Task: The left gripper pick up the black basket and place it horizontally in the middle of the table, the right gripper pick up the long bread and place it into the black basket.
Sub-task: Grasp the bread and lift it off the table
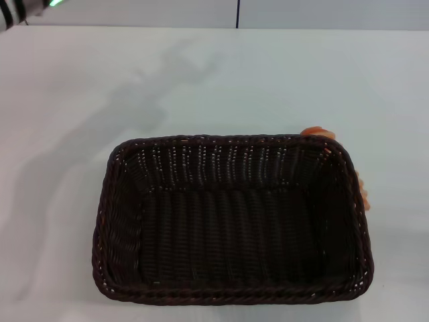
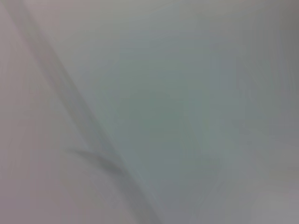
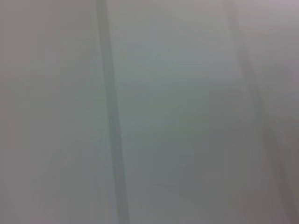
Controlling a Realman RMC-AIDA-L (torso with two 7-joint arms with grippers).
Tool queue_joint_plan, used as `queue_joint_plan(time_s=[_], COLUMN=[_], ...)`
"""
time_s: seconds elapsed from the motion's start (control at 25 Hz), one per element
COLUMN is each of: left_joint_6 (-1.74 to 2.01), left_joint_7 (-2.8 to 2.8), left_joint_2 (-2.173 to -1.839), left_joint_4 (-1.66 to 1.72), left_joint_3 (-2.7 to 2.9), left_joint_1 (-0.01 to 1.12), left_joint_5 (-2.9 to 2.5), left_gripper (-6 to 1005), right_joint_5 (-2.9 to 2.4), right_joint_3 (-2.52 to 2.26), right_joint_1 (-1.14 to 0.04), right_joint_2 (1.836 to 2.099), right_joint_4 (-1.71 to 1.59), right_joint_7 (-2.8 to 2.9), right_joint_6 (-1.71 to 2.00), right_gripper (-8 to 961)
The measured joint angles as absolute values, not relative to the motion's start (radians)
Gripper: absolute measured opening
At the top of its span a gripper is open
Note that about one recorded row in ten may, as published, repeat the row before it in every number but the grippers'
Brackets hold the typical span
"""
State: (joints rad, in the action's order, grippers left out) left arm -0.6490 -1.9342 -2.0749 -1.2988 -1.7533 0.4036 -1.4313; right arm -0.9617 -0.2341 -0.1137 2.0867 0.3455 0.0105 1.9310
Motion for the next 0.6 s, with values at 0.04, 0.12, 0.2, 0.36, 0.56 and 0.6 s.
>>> queue_joint_plan(time_s=[0.04,0.12,0.2,0.36,0.56,0.6], left_joint_6=[-0.548,-0.473,-0.35,-0.394,-0.498,-0.493], left_joint_7=[-2.062,-2.166,-2.415,-2.517,-2.531,-2.534], left_joint_2=[-2.077,-2.078,-2.079,-2.078,-2.077,-2.077], left_joint_4=[-1.302,-1.295,-1.259,-1.216,-1.17,-1.17], left_joint_3=[-1.715,-1.691,-1.681,-1.742,-1.809,-1.812], left_joint_1=[0.376,0.358,0.326,0.303,0.305,0.306], left_joint_5=[-1.315,-1.211,-0.983,-0.867,-0.817,-0.817], left_gripper=[729,727,725,725,726,726], right_joint_5=[-0.962,-0.962,-0.962,-0.962,-0.962,-0.962], right_joint_3=[-0.27,-0.336,-0.395,-0.452,-0.464,-0.464], right_joint_1=[-0.124,-0.145,-0.165,-0.198,-0.207,-0.207], right_joint_2=[2.087,2.087,2.086,2.087,2.086,2.086], right_joint_4=[0.347,0.35,0.352,0.359,0.364,0.364], right_joint_7=[-0.002,-0.018,-0.021,-0.023,-0.023,-0.023], right_joint_6=[1.926,1.914,1.896,1.851,1.842,1.842], right_gripper=[842,842,842,842,842,842])
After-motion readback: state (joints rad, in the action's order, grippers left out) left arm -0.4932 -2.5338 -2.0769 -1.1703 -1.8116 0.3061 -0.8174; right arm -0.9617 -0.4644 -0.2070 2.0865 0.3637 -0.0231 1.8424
